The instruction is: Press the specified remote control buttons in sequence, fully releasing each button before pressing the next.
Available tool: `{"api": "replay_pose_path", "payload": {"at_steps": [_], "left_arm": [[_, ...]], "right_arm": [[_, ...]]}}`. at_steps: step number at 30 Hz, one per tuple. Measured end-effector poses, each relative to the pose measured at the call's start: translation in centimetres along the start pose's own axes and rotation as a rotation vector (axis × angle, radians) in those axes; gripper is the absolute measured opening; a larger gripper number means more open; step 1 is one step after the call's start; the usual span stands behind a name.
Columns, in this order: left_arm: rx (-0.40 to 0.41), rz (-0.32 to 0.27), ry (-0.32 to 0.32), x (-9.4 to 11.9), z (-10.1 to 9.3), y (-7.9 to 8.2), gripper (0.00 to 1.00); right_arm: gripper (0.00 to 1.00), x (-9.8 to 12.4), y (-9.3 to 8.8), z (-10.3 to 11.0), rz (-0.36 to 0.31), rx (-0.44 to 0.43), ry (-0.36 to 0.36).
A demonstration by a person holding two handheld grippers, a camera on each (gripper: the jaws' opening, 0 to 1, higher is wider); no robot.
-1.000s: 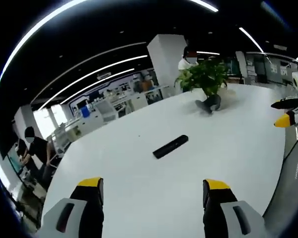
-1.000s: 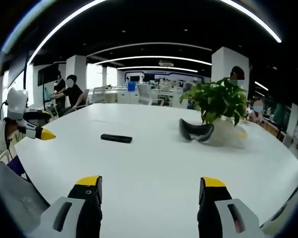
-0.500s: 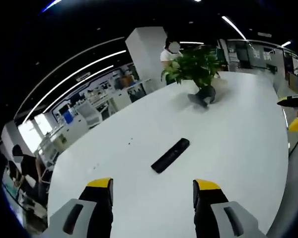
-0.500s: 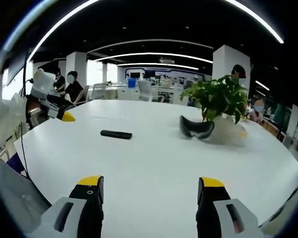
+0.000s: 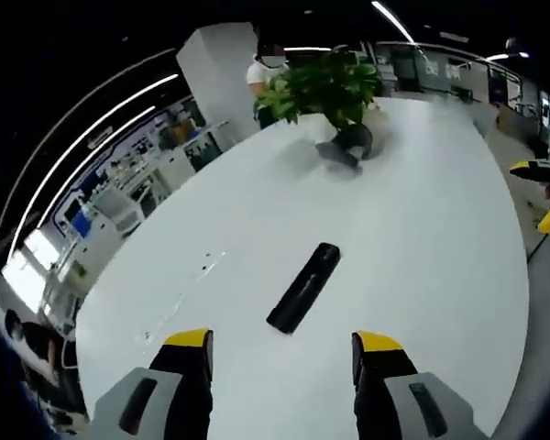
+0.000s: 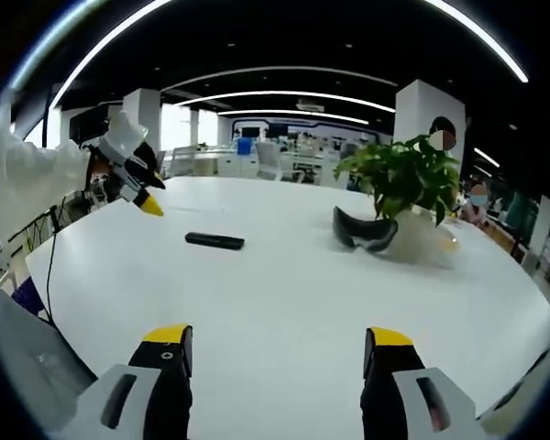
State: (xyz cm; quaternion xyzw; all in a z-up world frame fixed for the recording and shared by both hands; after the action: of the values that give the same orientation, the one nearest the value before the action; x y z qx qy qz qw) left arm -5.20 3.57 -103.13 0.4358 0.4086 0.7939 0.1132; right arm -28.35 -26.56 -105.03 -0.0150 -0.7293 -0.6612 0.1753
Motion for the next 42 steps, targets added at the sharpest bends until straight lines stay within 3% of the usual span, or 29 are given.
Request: {"api": "replay_pose_path", "payload": {"at_steps": [5, 13, 15, 18, 21, 34, 35, 36, 42], "left_arm": [[-0.026, 0.079, -0.085, -1.8, 0.6, 0.0, 0.56], [-0.123, 0.136, -0.213, -5.0, 1.7, 0.0, 0.55], [-0.153, 0.158, -0.272, -5.7, 1.8, -0.4, 0.52], [-0.139, 0.212, -0.307, -7.0, 1.8, -1.2, 0.48], [-0.153, 0.221, -0.351, -8.1, 1.5, -1.7, 0.48], [-0.207, 0.353, -0.454, -12.7, 2.2, -4.6, 0.42], [-0.197, 0.37, -0.482, -12.4, 2.2, -4.6, 0.41], [-0.179, 0.342, -0.486, -12.7, 2.3, -4.2, 0.41], [-0.173, 0.387, -0.505, -12.7, 2.3, -4.0, 0.38]], "right_arm": [[0.75, 0.0, -0.1, 0.0, 0.007, 0.006, 0.001], [0.75, -0.1, -0.3, 0.0, 0.02, 0.008, 0.003], [0.74, -0.2, -0.4, 0.1, 0.027, 0.012, 0.004], [0.75, -0.2, -0.4, 0.1, 0.031, 0.016, 0.005], [0.74, -0.2, -0.5, 0.1, 0.036, 0.019, 0.005], [0.74, -0.4, -0.9, 0.0, 0.068, 0.033, -0.008], [0.74, -0.4, -0.9, 0.0, 0.07, 0.034, -0.007], [0.74, -0.4, -0.9, 0.0, 0.073, 0.038, -0.006], [0.74, -0.5, -1.1, 0.2, 0.087, 0.047, 0.003]]}}
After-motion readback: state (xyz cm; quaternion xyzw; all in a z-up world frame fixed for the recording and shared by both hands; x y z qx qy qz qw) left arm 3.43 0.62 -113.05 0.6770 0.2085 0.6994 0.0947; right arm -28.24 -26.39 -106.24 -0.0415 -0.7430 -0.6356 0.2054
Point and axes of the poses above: the point that each gripper's makers call its tool centre point, and the gripper's own axes: x roughly backward along the fingers, z roughly to its left, y roughly out of its top, the point moved 6 cm from there along x, roughly backward along the fingers, and after that the axes turned 13 degrees about -z, right-handed, at the moved point
